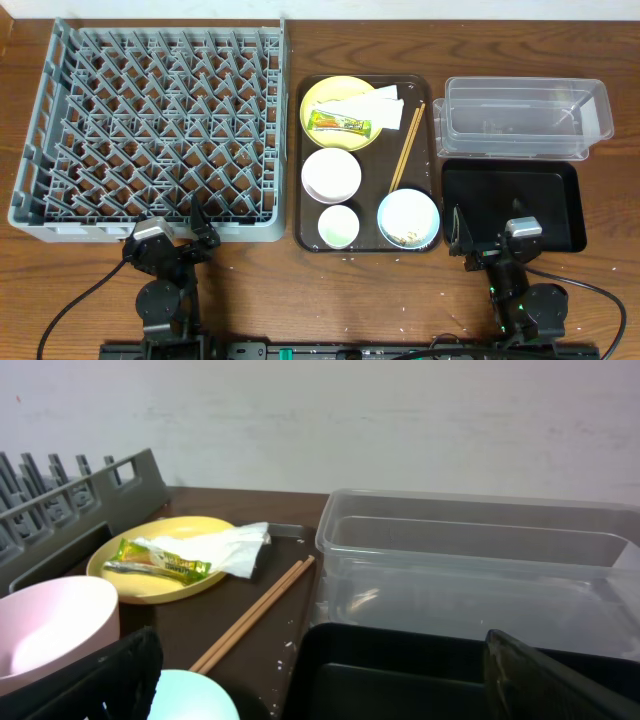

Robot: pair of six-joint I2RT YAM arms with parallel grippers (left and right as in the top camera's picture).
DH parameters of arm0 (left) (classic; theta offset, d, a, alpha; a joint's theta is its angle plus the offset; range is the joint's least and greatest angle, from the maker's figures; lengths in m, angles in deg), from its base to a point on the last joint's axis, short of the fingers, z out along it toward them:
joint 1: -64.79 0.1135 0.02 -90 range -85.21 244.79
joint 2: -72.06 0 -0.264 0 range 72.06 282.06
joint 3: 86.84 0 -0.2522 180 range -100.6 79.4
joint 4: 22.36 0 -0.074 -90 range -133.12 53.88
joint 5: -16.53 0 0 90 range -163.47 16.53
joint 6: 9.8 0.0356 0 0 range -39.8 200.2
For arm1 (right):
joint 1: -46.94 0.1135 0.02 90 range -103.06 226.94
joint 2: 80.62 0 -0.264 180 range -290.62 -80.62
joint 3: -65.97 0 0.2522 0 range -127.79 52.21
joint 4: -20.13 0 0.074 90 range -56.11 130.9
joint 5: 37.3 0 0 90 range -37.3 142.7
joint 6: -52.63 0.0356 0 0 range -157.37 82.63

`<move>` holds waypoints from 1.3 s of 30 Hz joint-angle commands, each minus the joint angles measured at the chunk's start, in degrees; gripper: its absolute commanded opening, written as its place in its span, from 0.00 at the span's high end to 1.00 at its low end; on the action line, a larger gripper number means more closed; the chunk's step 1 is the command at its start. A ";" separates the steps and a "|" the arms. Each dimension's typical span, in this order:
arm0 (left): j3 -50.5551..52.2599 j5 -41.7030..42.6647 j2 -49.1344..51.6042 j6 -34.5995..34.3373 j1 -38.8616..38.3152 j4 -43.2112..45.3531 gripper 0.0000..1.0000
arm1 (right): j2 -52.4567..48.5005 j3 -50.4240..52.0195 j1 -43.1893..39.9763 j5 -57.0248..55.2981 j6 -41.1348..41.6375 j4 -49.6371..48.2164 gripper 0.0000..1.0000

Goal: Sort waste into correct bins and load items into the dishwasher

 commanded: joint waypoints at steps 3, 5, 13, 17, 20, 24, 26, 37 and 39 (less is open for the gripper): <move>1.16 -0.68 -0.31 -0.52 -0.09 -2.25 0.07 | 0.37 0.11 0.46 -0.37 0.59 0.31 0.01; 1.16 -0.68 -0.31 -0.52 -0.09 -2.25 0.07 | 0.37 0.11 0.46 -0.39 0.59 0.31 0.01; 1.16 -0.68 -0.31 -0.52 -0.09 -2.25 0.07 | 0.37 0.11 0.46 -0.59 0.35 0.31 0.01; 1.16 -0.68 -0.31 -0.55 -0.09 -2.23 0.07 | 0.37 0.11 0.44 -1.11 0.11 0.24 0.01; 1.16 -0.68 -0.31 -0.55 -0.09 -2.25 0.07 | 0.37 0.11 0.42 -5.49 0.22 -1.90 0.01; 1.16 -0.68 -0.31 -0.55 -0.09 -2.25 0.07 | 0.37 0.11 0.39 -6.14 0.15 -3.93 0.01; 1.16 -0.68 -0.31 -0.52 -0.09 -2.25 0.07 | 0.37 0.11 0.42 -6.14 0.15 -6.47 0.01; 1.16 -0.68 -0.31 -0.52 -0.09 -2.25 0.07 | -3.13 -9.05 0.42 -3.15 -1.20 -13.94 0.01; 1.16 -0.68 -0.31 -0.52 -0.09 -2.25 0.07 | -6.60 -13.00 0.42 -0.26 -2.32 -13.97 0.01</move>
